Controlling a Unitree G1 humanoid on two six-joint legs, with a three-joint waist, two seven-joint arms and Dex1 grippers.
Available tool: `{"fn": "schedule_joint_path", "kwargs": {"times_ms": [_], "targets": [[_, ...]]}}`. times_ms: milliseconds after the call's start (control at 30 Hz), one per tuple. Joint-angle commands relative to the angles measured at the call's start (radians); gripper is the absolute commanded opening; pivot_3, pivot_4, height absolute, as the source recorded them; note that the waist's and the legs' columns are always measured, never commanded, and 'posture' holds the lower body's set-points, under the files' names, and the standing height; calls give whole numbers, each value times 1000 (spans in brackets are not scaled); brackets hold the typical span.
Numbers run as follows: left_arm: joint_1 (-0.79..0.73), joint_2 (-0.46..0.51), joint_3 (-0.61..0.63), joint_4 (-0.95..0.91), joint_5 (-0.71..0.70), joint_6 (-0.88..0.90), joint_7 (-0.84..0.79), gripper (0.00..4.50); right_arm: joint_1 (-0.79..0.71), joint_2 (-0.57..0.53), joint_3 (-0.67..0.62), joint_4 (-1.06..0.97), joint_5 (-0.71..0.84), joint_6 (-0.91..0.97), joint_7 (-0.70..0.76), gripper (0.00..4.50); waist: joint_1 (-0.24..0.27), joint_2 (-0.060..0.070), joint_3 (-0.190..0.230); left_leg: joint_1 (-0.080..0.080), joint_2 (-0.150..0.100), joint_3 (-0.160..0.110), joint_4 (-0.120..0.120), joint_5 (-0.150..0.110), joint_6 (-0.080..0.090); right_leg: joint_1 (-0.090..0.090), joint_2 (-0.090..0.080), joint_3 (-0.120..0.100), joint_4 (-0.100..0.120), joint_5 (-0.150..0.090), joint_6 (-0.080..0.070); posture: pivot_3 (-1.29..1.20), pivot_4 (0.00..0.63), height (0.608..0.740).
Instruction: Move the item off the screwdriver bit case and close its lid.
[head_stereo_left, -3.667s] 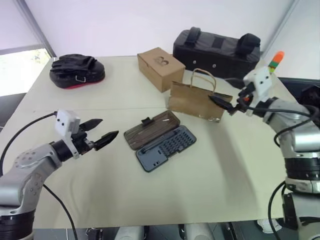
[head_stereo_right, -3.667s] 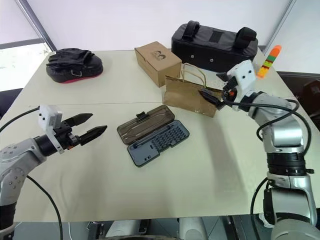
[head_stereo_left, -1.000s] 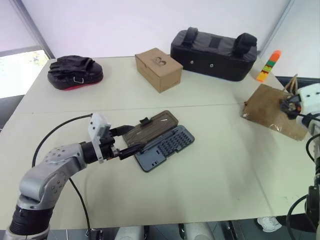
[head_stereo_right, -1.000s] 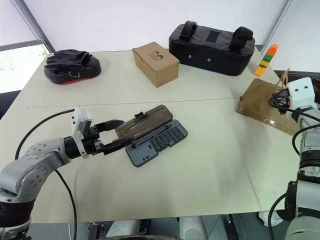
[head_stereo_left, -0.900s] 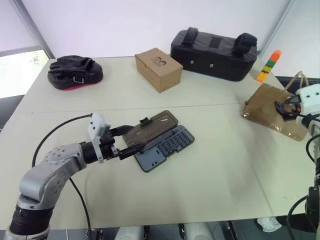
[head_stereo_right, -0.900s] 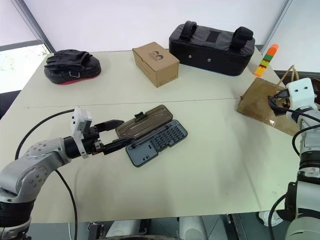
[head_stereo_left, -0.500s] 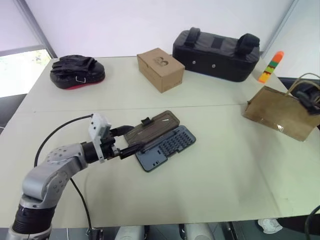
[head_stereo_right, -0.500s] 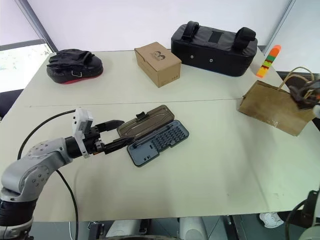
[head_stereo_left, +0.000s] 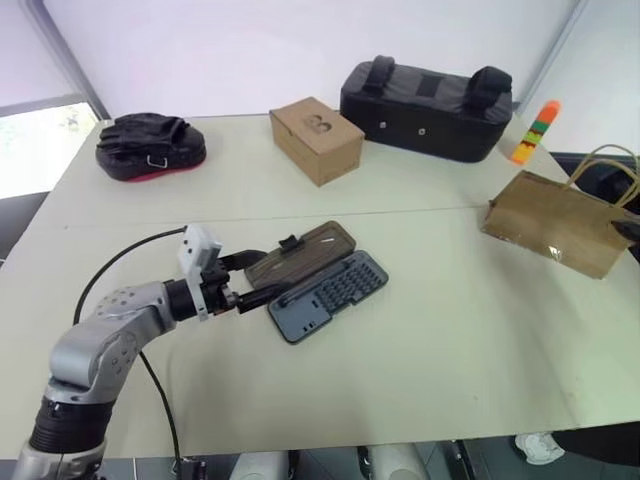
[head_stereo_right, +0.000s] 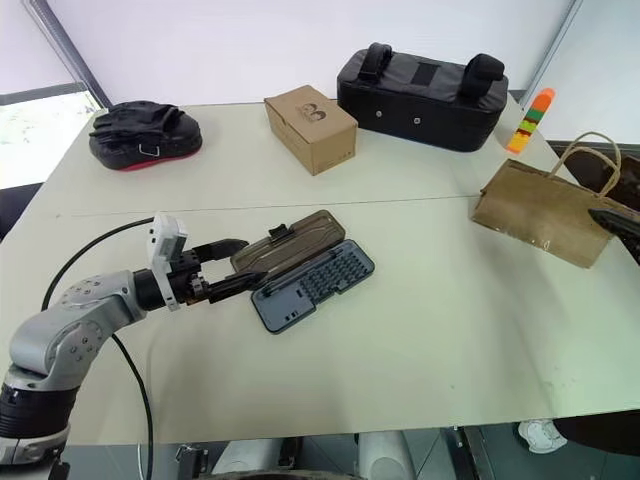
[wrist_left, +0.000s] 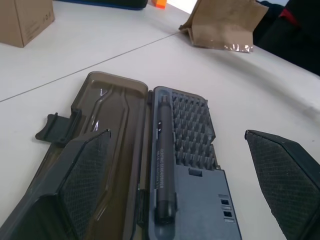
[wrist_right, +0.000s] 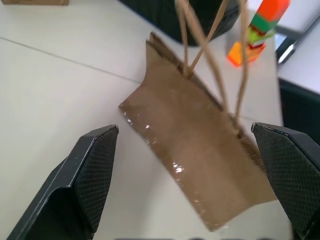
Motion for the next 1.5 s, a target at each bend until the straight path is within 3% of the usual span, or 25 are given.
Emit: {"fn": "schedule_joint_path", "kwargs": {"times_ms": [33,200,333,433,533,600,767,1000,1133,1267,1500], "targets": [[-23,9,23,-3,3,-19,-8,4500,-82,-36,-13,16,-21,-60,-51,4446,3,0,0,0,0,0,0,0,0,0,0,0,0,0,0,0,150,740],[-31,7,39,16,14,-24,7,4500,-140,0,-76,-55,114,66,-3,4446,10,0,0,-1,0,-1,0,0,0,0,0,0,0,0,0,0,150,740],[-43,-1,69,65,40,-50,38,4500,-416,77,-177,-203,482,284,-108,4446,2,7,1,-1,0,0,0,0,0,-1,0,1,0,0,0,0,150,740],[-61,-10,84,102,58,-69,61,4500,-447,140,-121,-347,567,368,-167,4446,9,2,-2,-1,1,-3,-1,0,-1,-1,2,-1,1,0,-1,0,150,740],[-73,-6,83,126,77,-85,59,4500,-383,199,-33,-494,594,406,-185,4446,9,-8,-6,-1,4,-5,-1,0,-1,-1,4,-3,1,-2,-3,0,150,740],[-80,1,84,140,88,-94,51,4500,-371,260,0,-552,640,427,-232,4446,10,-8,-6,-2,1,-4,0,0,-1,0,0,-2,1,-1,-3,0,150,740],[-91,25,66,171,140,-130,25,4500,-254,329,126,-667,600,417,-223,4446,20,-7,-5,-4,-2,-4,0,0,0,-2,-4,-3,1,-1,-2,0,150,740],[-148,14,-19,294,237,-230,-55,4500,-175,332,343,-739,464,356,-163,4446,28,-7,-5,-3,-1,-3,0,0,0,-2,-3,-3,1,-1,-2,0,150,740],[-266,-7,-103,486,325,-350,-146,4500,-200,312,410,-749,425,344,-112,4446,30,-7,-5,-3,-2,-3,0,0,0,-2,-3,-3,0,-1,-2,0,150,740],[-446,-45,-192,800,439,-481,-243,4500,-212,290,458,-760,371,328,-80,4446,33,-8,-5,-4,-2,-3,1,0,0,-2,-2,-5,0,-1,-2,0,150,740],[-645,-109,-255,1202,567,-636,-338,4500,-181,327,475,-845,361,343,-123,4446,27,-8,-5,-5,-1,-3,1,-1,1,-3,-2,-4,-1,-1,-1,0,150,740]]}}
